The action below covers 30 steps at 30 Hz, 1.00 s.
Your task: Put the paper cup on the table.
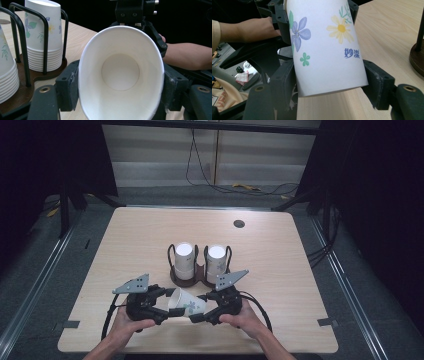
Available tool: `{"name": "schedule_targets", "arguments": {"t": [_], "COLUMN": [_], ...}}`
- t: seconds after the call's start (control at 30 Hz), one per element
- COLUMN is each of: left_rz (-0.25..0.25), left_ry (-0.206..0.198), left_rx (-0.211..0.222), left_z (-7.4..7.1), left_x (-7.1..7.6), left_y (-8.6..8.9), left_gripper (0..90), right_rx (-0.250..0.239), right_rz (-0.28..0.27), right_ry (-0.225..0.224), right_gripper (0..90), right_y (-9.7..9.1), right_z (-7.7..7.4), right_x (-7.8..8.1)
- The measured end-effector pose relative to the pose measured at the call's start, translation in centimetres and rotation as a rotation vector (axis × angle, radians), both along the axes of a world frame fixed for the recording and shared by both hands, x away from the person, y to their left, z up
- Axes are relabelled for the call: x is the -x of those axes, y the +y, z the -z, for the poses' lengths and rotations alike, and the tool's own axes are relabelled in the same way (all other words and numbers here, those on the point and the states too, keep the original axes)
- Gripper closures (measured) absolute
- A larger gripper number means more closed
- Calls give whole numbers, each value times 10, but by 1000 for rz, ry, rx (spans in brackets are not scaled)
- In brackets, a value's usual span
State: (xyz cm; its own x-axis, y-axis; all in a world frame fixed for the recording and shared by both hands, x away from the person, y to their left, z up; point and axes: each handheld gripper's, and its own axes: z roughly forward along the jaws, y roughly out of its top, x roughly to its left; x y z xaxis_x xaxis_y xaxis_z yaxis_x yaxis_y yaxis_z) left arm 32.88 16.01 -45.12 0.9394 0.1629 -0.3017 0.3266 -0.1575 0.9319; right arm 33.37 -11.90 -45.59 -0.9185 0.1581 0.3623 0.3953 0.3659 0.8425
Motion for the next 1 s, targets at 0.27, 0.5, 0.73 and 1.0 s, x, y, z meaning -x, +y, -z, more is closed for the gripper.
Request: {"name": "schedule_targets", "arguments": {"t": [0.27,0.5,0.73,1.0], "left_rz": [-5,-19,-32,-76], "left_ry": [-8,-20,-13,-17], "left_rx": [-1,-18,-19,-37], "left_z": [-1,-2,-3,-4], "left_x": [1,0,-1,-4], "left_y": [0,2,5,11], "left_gripper": [300,301,302,301], "right_rx": [20,78,117,144], "right_rz": [9,29,52,90], "right_ry": [13,12,6,-4], "right_gripper": [259,229,221,213], "right_y": [2,2,-2,-13], "right_z": [1,3,3,0], "right_x": [-1,-2,-3,-1]}}
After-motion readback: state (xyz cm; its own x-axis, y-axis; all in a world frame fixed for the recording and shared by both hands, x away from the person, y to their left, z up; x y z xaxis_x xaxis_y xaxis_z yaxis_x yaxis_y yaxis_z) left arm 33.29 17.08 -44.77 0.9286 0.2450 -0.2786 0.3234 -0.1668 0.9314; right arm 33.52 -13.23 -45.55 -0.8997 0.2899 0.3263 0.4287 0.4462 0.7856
